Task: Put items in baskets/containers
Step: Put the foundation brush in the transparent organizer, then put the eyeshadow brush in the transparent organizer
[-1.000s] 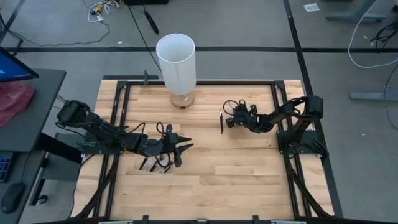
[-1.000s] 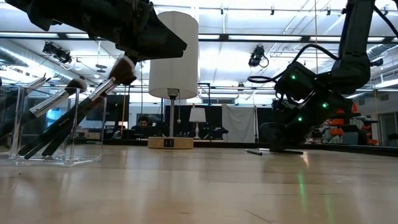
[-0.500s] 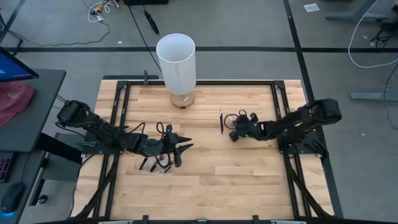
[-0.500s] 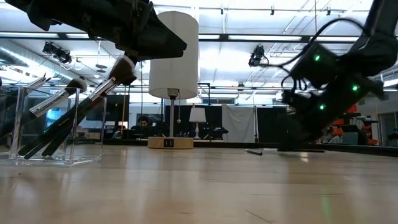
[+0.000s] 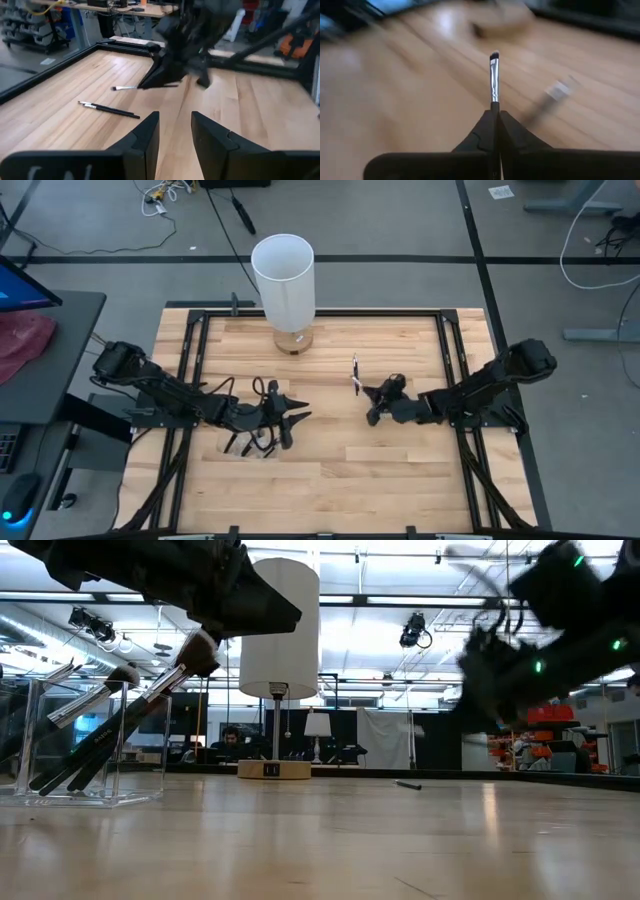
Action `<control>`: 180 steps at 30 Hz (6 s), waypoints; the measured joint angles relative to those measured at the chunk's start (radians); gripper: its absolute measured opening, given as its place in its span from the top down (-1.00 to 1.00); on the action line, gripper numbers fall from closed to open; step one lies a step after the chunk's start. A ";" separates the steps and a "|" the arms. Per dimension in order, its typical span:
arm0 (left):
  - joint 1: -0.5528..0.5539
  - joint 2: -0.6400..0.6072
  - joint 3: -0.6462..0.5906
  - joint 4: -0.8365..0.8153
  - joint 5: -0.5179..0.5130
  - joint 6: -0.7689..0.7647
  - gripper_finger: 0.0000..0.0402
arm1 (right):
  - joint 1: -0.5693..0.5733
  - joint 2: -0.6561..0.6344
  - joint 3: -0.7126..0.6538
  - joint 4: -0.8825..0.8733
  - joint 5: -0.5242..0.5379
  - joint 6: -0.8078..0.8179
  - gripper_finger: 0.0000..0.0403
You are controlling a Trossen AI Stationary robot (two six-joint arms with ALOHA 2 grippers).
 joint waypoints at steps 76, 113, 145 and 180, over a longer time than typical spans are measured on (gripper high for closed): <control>-0.108 0.101 0.135 0.509 0.274 0.453 0.93 | 0.292 0.097 0.295 0.515 -0.276 -0.722 0.37; -0.437 -0.264 0.207 -1.225 0.003 -0.706 0.91 | 0.359 -0.005 0.296 0.338 -0.162 -0.694 0.23; -0.327 -0.269 0.210 -1.238 0.062 -0.724 0.29 | 0.358 -0.005 0.296 0.316 -0.161 -0.667 0.23; -0.085 0.104 0.177 -0.274 -0.164 -0.107 0.29 | -0.281 0.177 0.295 -0.388 -0.116 0.168 0.23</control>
